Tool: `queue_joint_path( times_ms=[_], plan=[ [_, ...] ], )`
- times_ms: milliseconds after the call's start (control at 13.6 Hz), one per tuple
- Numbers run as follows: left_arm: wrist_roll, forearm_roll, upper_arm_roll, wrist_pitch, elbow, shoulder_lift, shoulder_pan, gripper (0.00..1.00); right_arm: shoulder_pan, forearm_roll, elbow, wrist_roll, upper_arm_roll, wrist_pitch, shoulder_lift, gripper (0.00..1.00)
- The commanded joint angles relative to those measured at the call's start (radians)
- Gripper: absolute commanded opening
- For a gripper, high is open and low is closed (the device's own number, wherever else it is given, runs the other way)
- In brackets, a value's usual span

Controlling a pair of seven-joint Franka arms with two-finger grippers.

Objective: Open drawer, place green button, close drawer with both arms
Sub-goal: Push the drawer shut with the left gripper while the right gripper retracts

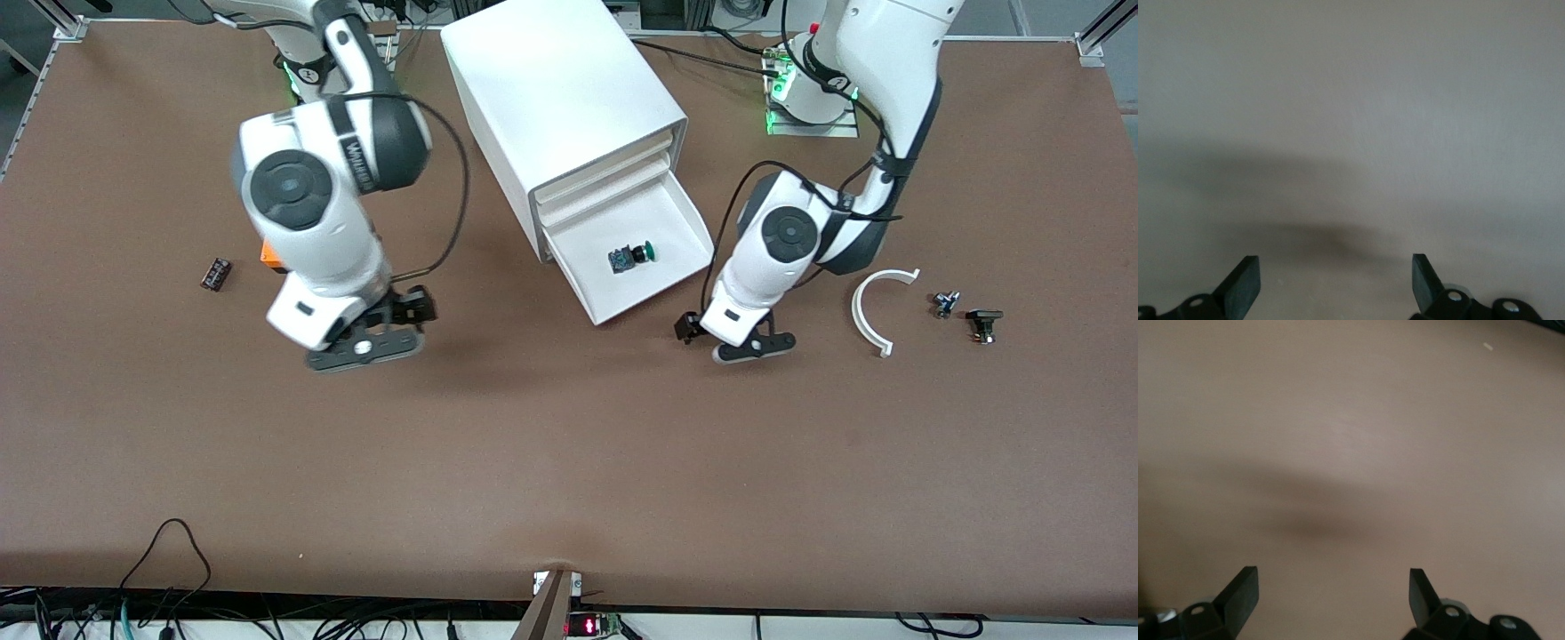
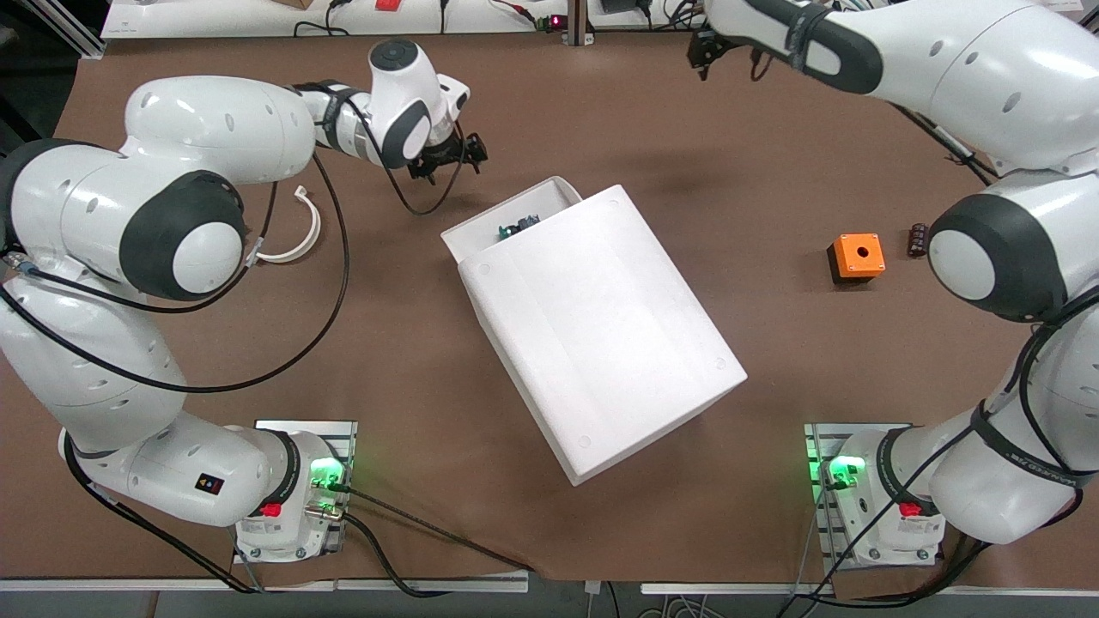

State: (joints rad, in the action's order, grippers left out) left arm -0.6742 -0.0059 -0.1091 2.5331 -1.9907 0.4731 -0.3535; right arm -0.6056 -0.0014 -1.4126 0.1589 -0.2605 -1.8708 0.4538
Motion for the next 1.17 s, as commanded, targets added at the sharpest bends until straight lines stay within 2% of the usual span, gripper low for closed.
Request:
queue_joint_path(
  times_ms=[0,147,293,440,659,806,879,1099],
  plan=[
    [-0.028,-0.057,-0.026,0.01,-0.06,-0.025,-0.028,1.0,0.102,0.0,-0.06,0.013,0.018,0.067,-0.091,1.0],
    [-0.028,-0.155,-0.069,0.01,-0.088,-0.027,-0.03,1.0,0.168,-0.002,-0.065,0.013,0.03,0.13,-0.134,1.0],
    [-0.028,-0.215,-0.089,0.0,-0.102,-0.028,-0.032,1.0,0.295,-0.008,-0.069,-0.018,0.087,0.131,-0.176,1.0],
    [-0.028,-0.301,-0.139,-0.002,-0.141,-0.04,-0.033,1.0,0.363,-0.008,-0.091,-0.12,0.099,0.127,-0.211,1.0],
    [-0.044,-0.318,-0.207,-0.011,-0.181,-0.054,-0.032,1.0,0.434,-0.008,-0.208,-0.156,0.104,0.075,-0.315,1.0],
    [-0.079,-0.316,-0.237,-0.02,-0.192,-0.054,-0.032,1.0,0.534,-0.008,-0.322,-0.16,0.147,0.047,-0.413,1.0],
    [-0.081,-0.316,-0.257,-0.025,-0.194,-0.054,-0.032,1.0,0.587,-0.008,-0.338,-0.185,0.168,0.058,-0.437,1.0],
    [-0.081,-0.316,-0.293,-0.03,-0.211,-0.057,-0.032,1.0,0.595,-0.006,-0.313,-0.203,0.167,0.145,-0.457,1.0]
  ],
)
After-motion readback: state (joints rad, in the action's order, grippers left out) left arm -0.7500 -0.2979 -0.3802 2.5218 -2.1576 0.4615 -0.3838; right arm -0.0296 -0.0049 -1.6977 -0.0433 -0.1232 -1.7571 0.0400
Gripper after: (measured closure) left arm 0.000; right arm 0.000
